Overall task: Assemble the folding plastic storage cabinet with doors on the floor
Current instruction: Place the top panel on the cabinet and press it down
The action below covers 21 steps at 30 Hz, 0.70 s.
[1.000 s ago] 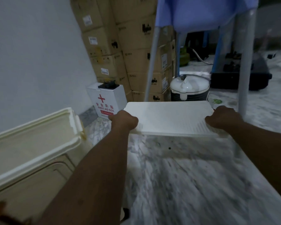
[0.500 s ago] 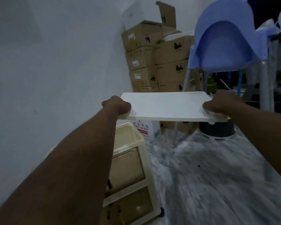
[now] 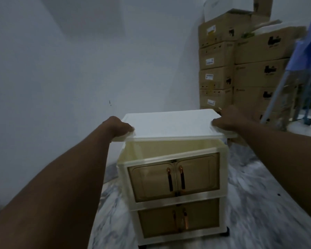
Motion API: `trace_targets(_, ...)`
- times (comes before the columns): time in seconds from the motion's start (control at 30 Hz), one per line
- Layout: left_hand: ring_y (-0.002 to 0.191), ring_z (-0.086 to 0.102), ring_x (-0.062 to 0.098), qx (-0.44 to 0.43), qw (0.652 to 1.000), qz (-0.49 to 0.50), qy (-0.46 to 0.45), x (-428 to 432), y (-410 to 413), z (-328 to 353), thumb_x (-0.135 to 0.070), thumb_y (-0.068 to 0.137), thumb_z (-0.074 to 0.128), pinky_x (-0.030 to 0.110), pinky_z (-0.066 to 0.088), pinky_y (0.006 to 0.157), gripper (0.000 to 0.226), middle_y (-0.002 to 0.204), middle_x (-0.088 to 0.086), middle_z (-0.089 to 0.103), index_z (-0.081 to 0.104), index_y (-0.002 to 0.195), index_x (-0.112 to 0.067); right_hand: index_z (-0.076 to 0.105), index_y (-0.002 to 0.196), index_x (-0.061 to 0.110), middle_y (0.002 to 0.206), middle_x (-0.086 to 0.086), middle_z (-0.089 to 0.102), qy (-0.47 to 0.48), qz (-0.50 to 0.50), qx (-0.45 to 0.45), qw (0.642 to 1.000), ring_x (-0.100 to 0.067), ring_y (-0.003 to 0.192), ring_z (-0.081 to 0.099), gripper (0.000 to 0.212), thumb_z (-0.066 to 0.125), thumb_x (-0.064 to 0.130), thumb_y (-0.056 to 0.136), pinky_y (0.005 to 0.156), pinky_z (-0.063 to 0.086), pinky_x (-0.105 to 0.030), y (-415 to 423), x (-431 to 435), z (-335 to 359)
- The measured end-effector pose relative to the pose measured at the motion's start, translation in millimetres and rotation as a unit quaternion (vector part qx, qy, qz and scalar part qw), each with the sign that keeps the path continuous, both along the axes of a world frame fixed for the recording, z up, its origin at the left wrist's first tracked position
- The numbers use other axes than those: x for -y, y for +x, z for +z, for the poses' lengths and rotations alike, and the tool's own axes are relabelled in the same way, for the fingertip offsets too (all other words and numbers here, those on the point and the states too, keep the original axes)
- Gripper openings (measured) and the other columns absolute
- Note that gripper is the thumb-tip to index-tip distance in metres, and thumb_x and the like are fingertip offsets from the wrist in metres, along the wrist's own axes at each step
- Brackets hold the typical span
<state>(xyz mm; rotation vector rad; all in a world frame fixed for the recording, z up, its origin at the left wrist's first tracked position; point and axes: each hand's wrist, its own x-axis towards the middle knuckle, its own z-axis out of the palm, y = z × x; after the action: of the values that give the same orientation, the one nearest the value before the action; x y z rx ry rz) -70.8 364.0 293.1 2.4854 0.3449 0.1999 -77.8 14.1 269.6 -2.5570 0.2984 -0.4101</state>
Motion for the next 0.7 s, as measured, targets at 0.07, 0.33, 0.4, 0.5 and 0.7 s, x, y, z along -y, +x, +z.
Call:
trace_targets(0.07,0.117,0.056,0.038,-0.015,1.0,-0.003,-0.01,-11,2,-16,-0.043,0.078,0.079,0.044,0.049,0.099,0.074,0.131,0.022,0.056,0.052,0.128,0.004,0.064,0.114,0.0,0.108,-0.017,0.063,0.007,-0.002,0.001,1.0,-0.031,0.094,0.059,0.049,0.075,0.034,0.081,0.075,0.05,-0.036,10,-6,-13)
trace_targets(0.33,0.111,0.058,0.037,-0.049,0.997,-0.012,-0.054,-20,2,-60,-0.043,0.081,0.077,0.04,0.053,0.083,0.069,0.126,0.02,0.055,0.05,0.125,0.003,0.051,0.136,0.002,0.133,-0.018,0.056,-0.016,0.005,-0.043,0.999,-0.034,0.119,0.055,0.072,0.072,0.046,0.083,0.094,0.05,-0.04,20,-7,-46)
trace_targets(0.4,0.108,0.06,0.036,-0.059,0.995,-0.014,-0.075,-18,1,-67,-0.041,0.08,0.078,0.044,0.057,0.086,0.065,0.124,0.019,0.056,0.05,0.121,0.001,0.049,0.136,0.0,0.135,-0.019,0.055,-0.022,0.003,-0.045,0.999,-0.034,0.12,0.054,0.069,0.07,0.044,0.086,0.093,0.048,-0.038,21,-6,-48)
trace_targets(0.5,0.109,0.061,0.036,-0.074,0.993,-0.012,-0.094,-17,-2,-73,-0.04,0.08,0.079,0.048,0.057,0.088,0.073,0.125,0.019,0.055,0.047,0.13,0.003,0.05,0.134,-0.001,0.132,-0.018,0.056,-0.034,-0.005,-0.053,0.998,-0.033,0.118,0.055,0.067,0.068,0.045,0.088,0.086,0.046,-0.035,20,-4,-52)
trace_targets(0.7,0.105,0.061,0.035,-0.058,0.995,0.011,-0.086,-20,-3,-77,-0.035,0.089,0.071,0.045,0.06,0.079,0.063,0.112,0.016,0.05,0.046,0.132,0.004,0.057,0.122,0.002,0.106,-0.012,0.058,-0.07,-0.003,-0.051,0.996,-0.028,0.096,0.056,0.063,0.069,0.051,0.084,0.076,0.047,-0.034,29,-1,-55)
